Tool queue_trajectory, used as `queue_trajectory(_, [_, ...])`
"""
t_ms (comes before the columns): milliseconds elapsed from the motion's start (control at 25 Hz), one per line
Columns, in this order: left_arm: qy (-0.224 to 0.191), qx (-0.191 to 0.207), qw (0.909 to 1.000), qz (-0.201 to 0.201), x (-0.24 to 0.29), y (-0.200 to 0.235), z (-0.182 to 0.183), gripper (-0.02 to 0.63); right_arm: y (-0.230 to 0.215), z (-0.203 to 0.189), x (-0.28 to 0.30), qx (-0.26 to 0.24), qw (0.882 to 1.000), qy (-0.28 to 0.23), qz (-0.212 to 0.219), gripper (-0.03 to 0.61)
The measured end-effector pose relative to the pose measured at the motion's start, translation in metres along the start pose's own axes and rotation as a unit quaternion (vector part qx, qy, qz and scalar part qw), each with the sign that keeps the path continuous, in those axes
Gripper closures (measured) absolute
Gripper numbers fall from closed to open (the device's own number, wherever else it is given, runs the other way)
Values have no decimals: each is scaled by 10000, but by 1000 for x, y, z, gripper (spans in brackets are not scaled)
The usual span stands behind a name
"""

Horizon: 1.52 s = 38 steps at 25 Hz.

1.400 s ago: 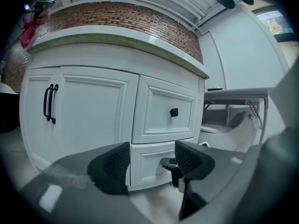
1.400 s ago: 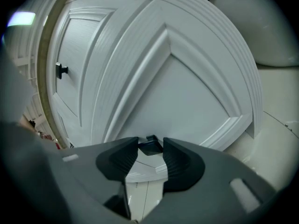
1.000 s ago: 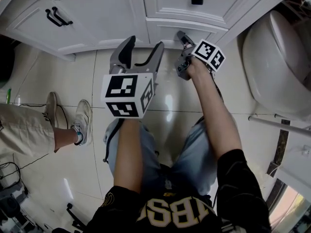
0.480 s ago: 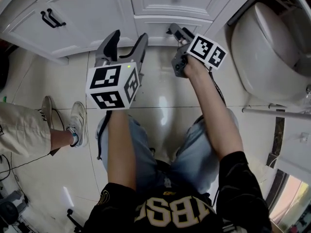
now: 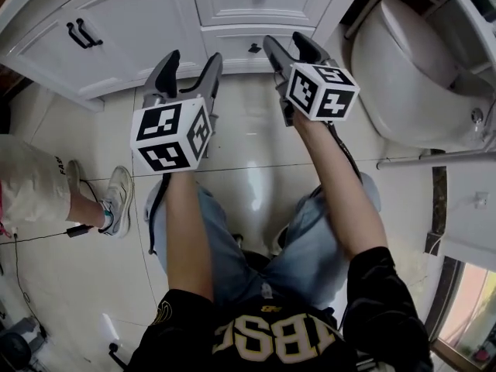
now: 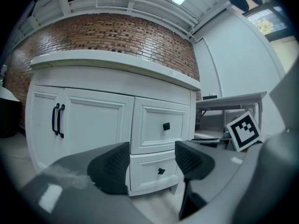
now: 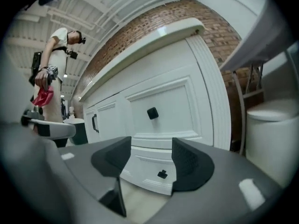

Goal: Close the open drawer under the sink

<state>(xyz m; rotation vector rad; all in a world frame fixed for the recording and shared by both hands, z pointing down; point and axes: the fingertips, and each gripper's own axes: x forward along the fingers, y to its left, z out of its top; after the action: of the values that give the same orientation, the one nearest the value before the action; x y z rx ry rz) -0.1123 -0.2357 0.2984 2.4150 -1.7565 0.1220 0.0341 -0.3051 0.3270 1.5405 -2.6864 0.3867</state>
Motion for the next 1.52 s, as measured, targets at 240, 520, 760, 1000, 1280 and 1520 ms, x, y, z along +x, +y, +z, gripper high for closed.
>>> queue_trajectory(240, [-286,350,9989,85,-27,-10,13,310,25,18,-49,-911,9947,-187,-446,248])
queue_trajectory(520, [-522,486,9975,-31,-30,-26,7,310,15,6,-95,-874,9921,-370,-818,190])
queue_trajectory(760, [-530,294,9980,181,-29,-26,-9,310,-5,4,-103,-790,9900,-467,-1068,192])
queue_trajectory(1000, [-566,135,9979,274,-25,-22,-9,310,-1,4,-101,-839,9907,-459,-973,200])
queue_trajectory(1280, [-512,190,9984,130,-14,-35,-13,310,-3,-1,-98,-850,9915,-353,-918,210])
queue_trajectory(1520, [-521,225,9983,136,-8,-40,-13,310,-5,-5,-96,-887,9912,-300,-935,218])
